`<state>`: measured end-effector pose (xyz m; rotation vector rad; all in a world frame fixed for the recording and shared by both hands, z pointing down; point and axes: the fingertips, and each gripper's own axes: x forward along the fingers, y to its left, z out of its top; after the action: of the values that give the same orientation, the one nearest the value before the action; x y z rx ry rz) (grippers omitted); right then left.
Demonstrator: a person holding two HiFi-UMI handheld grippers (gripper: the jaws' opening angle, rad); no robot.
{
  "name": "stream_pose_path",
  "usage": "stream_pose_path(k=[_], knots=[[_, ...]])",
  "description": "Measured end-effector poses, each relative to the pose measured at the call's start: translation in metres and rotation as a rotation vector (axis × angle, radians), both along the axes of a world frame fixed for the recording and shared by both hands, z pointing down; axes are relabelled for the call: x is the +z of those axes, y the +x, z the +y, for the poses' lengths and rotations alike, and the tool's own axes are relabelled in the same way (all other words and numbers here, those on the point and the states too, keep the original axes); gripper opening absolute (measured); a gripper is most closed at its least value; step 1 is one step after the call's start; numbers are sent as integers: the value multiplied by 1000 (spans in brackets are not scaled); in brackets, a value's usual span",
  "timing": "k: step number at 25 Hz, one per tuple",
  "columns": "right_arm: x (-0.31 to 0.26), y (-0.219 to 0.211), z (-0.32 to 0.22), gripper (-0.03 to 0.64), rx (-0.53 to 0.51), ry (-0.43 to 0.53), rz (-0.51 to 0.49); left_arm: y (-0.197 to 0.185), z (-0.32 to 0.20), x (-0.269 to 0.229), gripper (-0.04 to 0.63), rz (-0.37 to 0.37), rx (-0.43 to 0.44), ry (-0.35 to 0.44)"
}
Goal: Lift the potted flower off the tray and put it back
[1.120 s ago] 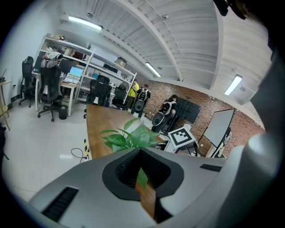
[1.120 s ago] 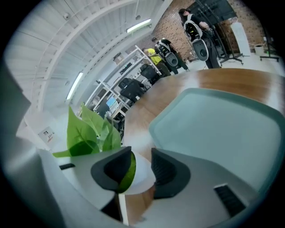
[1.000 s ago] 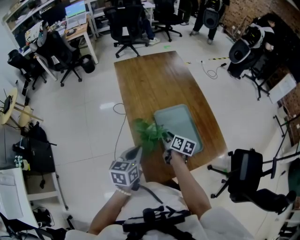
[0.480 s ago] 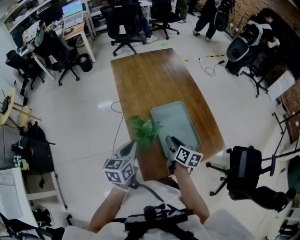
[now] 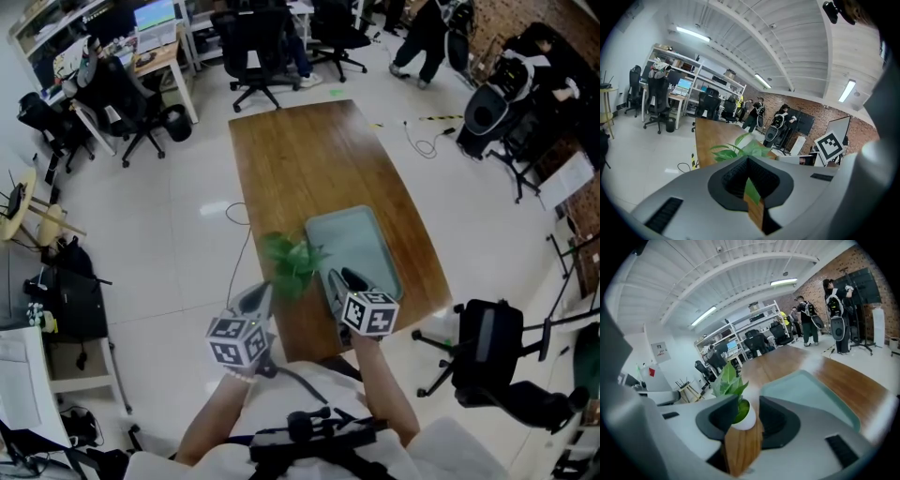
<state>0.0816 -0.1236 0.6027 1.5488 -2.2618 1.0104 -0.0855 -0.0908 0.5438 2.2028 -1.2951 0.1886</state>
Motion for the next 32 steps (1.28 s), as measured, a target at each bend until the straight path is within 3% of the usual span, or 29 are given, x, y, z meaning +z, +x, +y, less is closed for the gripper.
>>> stream_pose_path(k=[8, 16, 28, 32], knots=[[18, -5, 0, 165, -53, -31, 33, -6, -3, 4, -5, -35, -30, -10], [50, -24, -20, 146, -134, -79, 52, 8, 0, 7, -5, -56, 2, -20], [77, -53, -43, 136, -146, -159, -35, -2, 3, 8, -5, -69, -19, -30], [86, -57, -43, 97, -132, -193, -42, -6, 2, 8, -5, -66, -29, -30]])
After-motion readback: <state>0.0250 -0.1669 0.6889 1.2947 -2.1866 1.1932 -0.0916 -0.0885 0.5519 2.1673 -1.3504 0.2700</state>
